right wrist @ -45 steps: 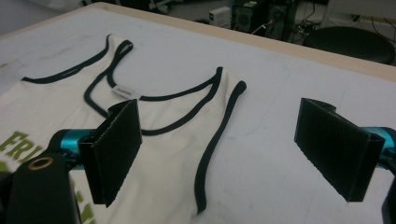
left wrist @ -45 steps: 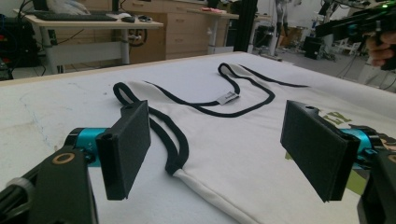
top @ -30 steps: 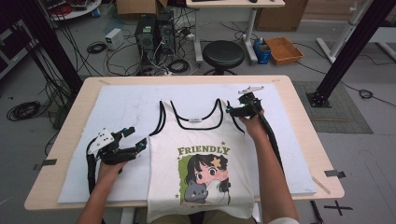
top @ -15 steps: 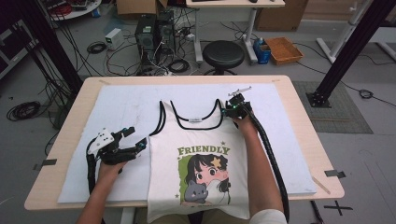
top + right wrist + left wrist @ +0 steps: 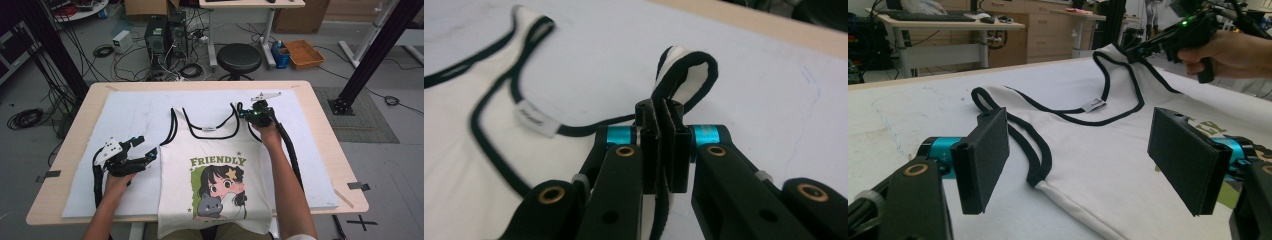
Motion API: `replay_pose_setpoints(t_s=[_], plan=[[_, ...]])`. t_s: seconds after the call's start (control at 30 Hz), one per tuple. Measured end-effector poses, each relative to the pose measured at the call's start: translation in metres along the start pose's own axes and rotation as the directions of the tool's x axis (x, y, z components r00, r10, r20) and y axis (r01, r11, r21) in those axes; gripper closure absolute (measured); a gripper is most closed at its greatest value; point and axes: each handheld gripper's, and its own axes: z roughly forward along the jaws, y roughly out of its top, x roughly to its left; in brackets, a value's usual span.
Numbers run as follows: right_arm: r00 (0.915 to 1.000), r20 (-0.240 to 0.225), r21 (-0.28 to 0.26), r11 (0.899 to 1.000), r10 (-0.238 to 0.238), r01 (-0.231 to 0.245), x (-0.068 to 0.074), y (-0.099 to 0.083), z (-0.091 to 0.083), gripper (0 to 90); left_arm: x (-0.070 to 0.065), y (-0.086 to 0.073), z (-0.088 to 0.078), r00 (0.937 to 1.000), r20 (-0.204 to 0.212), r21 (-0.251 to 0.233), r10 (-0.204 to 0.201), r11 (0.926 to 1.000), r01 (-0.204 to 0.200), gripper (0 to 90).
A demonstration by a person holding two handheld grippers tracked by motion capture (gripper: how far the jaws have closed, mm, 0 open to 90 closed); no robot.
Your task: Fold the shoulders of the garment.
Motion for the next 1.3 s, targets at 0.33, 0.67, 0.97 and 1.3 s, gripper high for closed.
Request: replay_pose_setpoints(t_s=[0.33,0.67,0.97,1.3], plan=[[0.9865,-0.160,-0.014,0.999,-0.035,0.033,0.018,-0.030,-0.037,87.2,-0.001,0.000,0.000,1.0000,-0.002,0.002,0.004,1.0000,-0.004,24.6],[0.9773,-0.203,-0.023,0.998,-0.060,0.057,0.031,-0.050,-0.064,49.6,-0.001,0.000,0.000,1.0000,-0.004,0.003,0.006,1.0000,-0.006,24.6],[0.9412,-0.291,0.095,0.974,-0.172,0.207,0.079,-0.050,-0.027,46.0,-0.001,0.000,0.000,1.0000,-0.002,0.005,0.006,1.0000,-0.006,24.7],[0.8818,-0.369,0.152,0.917,-0.293,0.369,0.095,-0.073,-0.041,58.8,0.000,0.000,0.000,1.0000,-0.004,0.005,0.005,1.0000,-0.005,24.7]])
